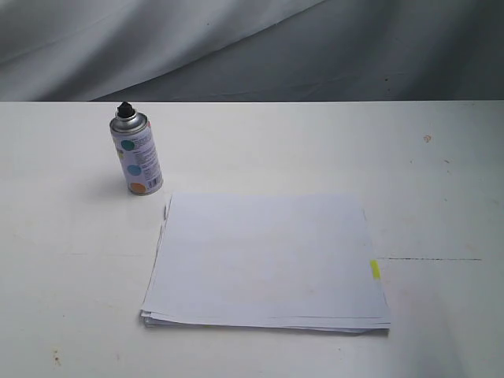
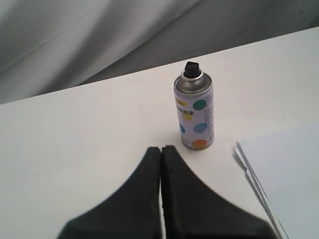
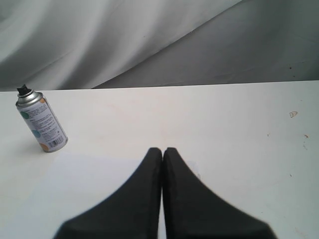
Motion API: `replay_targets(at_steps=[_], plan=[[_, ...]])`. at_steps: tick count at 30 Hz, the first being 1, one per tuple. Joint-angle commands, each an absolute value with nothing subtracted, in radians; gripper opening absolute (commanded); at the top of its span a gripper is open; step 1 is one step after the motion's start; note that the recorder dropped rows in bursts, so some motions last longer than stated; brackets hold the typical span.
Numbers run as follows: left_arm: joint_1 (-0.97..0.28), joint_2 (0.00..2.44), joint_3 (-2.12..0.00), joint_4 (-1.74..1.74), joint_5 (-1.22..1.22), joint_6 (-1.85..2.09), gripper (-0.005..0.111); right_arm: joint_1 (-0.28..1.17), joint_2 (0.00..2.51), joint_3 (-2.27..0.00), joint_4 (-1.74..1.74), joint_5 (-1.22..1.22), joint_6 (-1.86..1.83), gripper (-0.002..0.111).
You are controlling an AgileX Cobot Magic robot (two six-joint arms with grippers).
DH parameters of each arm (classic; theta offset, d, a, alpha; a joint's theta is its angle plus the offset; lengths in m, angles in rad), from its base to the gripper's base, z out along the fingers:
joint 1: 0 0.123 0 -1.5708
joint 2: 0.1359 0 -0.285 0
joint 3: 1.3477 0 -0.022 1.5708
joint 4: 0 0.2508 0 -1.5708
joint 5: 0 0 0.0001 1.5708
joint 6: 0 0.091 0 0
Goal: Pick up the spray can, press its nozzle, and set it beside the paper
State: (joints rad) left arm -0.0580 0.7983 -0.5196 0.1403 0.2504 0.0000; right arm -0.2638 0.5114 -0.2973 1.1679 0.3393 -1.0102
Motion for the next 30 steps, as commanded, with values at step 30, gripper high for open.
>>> replay_targets(at_steps=[30], plan=[[0.206, 0.037, -0.389, 0.064, 0.518, 0.009, 0.001, -0.268, 0.506, -0.293, 1.167, 0.341, -1.015, 0.0]])
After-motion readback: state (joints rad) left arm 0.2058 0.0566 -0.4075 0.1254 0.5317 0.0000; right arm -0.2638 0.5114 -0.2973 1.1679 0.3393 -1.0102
